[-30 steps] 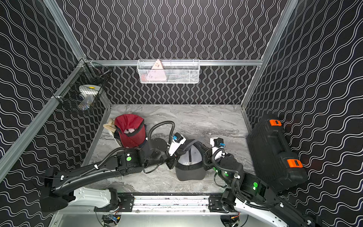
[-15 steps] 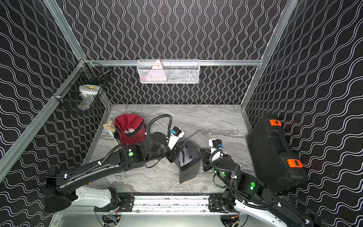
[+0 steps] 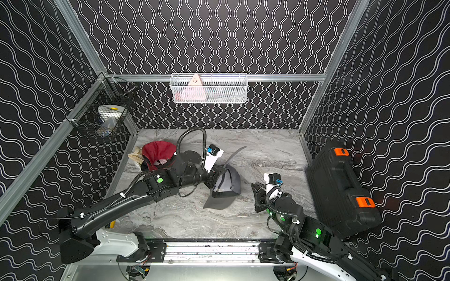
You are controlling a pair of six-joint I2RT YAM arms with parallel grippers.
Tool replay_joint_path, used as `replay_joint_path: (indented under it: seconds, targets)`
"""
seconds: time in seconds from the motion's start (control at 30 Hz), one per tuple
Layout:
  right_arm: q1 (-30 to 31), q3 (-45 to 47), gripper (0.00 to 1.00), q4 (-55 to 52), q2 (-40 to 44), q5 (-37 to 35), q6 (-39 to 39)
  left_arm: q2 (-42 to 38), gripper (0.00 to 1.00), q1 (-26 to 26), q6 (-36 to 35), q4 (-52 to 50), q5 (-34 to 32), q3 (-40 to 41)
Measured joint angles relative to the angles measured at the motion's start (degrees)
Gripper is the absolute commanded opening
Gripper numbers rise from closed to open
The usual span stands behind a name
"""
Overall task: Open the adjustable buckle of the baseball cap
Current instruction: Place the baseball cap at the center of the board.
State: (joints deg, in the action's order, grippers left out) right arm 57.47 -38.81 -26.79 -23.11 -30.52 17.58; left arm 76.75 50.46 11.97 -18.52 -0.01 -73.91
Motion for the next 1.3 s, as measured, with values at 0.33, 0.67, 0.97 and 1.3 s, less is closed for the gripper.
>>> replay_joint_path:
  seconds: [0.33,0.67,0.97,1.3]
  targets:
    - [0.0,-0.3,0.28,-2.0,2.2,-1.1,0.4,1.2,0.00,-4.4,-0.9,-2.1,0.9,-3.2]
    - [0.0,-0.3,0.31,-3.2,1.3,-3.3,1.4,3.8,0.00,-14.9,-1.6,-2.2,3.1,-5.4]
    - [0.0,-0.2,0.32,-3.7,1.3,-4.3,2.1,5.3,0.64,-24.8,-0.5,-1.2,3.7,-4.5]
    - [0.0,-0.1,0.37,-3.8,0.6,-5.0,2.8,0.8,0.92,-30.1,1.8,-1.3,-5.9,1.8]
